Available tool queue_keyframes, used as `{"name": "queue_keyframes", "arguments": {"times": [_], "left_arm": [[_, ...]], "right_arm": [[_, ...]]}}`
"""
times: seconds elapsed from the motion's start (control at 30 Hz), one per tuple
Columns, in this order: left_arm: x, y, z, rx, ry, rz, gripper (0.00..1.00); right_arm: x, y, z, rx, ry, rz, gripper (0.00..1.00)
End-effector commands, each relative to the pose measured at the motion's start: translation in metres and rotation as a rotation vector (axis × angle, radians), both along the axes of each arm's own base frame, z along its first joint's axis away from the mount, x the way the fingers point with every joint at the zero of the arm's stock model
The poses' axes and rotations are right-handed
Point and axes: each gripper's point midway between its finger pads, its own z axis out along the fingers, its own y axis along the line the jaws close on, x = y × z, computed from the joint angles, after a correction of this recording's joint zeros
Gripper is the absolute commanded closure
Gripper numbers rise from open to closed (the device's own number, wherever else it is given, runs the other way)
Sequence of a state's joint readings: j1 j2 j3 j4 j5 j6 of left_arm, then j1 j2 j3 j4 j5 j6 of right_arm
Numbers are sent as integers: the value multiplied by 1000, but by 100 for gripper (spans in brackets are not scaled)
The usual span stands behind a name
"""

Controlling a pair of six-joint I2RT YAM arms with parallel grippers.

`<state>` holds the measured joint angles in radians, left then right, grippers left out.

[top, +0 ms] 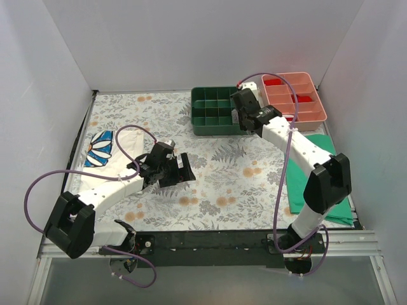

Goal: Roll the underwear
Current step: Place the underwear in the bin.

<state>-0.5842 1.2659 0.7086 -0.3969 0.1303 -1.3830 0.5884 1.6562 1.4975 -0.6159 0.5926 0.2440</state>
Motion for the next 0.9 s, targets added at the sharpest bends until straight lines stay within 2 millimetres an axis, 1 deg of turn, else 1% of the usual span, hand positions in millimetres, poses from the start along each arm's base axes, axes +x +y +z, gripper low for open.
{"name": "queue_keyframes", "arguments": {"times": [0.0, 0.07, 0.13, 0.17, 0.2, 0.23, 0.27, 0.3, 0.37, 0.4, 0.5, 0.57, 0.6, 0.63, 0.8, 0.87], "left_arm": [[2, -2, 16, -34, -62, -34, 2], [2, -4, 19, -46, -68, -43, 2], [1, -6, 20, -52, -65, -51, 2], [1, -6, 21, -55, -65, -56, 2], [-1, -7, 21, -61, -58, -62, 2], [-2, -8, 20, -63, -53, -66, 2], [-2, -8, 19, -62, -52, -70, 2], [-4, -8, 19, -62, -45, -71, 2], [-5, -8, 18, -61, -41, -76, 2], [-8, -7, 15, -55, -32, -77, 2], [-10, -5, 14, -54, -31, -79, 2], [-11, -4, 13, -51, -26, -81, 2], [-12, -4, 12, -48, -23, -80, 2], [-12, -3, 11, -46, -19, -82, 2], [-14, -2, 9, -44, -13, -83, 2], [-13, -3, 11, -44, -20, -82, 2]], "right_arm": [[19, 1, 13, 6, -11, -30, 99], [26, 4, 17, 25, -13, -43, 99], [32, 7, 7, 19, 9, -48, 99], [38, 10, 14, 33, -4, -53, 99], [41, 12, 6, 27, 13, -56, 99], [45, 13, 6, 25, 16, -63, 99], [50, 14, 14, 31, 10, -67, 99], [55, 16, 5, 16, 28, -74, 99], [59, 14, 2, -13, 43, -87, 99], [68, 18, 3, -13, 36, -94, 99], [80, 18, 0, -38, 40, -120, 99], [86, 13, 0, -58, 33, -143, 99], [88, 12, -7, -72, 45, -152, 99], [91, 10, -5, -76, 33, -162, 99], [100, -4, -22, -81, 59, -217, 99], [103, -5, -27, -80, 58, -219, 99]]}}
